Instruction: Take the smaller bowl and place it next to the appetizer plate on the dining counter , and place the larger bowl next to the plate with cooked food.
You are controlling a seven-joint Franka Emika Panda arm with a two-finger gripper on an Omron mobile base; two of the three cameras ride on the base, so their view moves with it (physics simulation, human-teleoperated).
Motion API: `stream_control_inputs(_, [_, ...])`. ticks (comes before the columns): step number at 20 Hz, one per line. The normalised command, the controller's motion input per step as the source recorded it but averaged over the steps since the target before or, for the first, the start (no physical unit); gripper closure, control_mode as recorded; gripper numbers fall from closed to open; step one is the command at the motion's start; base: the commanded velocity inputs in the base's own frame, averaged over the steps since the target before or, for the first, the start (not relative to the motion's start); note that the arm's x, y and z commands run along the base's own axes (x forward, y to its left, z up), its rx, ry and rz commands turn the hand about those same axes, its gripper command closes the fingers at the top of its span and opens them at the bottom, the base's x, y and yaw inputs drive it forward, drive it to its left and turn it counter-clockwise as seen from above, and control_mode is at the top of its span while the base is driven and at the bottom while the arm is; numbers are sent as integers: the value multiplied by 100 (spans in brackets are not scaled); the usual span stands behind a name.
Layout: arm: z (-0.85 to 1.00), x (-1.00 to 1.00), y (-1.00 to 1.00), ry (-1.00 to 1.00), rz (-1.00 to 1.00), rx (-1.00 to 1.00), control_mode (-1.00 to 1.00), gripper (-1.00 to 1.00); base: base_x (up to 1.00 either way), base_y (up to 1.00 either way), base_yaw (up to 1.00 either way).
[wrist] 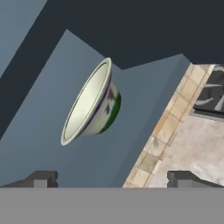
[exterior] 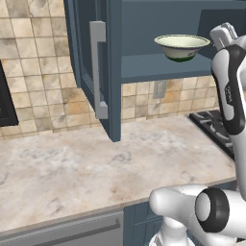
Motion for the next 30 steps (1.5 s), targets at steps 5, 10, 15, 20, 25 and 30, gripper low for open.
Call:
stream_control_inputs(5, [-4, 51, -11, 4, 0, 6, -100, -100, 0, 0, 0])
stream_control_inputs(10, [-2, 56, 0, 9, 0, 6, -100, -100, 0, 0, 0])
stream_control_inputs(15, [0, 46, -3, 1, 0, 2, -100, -100, 0, 0, 0])
stream_control_inputs(20, [-3, 41, -1, 0, 0, 0, -100, -100, 0, 0, 0])
stream_control_inputs(25, [-15, 40, -6, 0, 0, 0, -100, -100, 0, 0, 0])
stream_control_inputs(30, [-14, 42, -21, 0, 0, 2, -100, -100, 0, 0, 0])
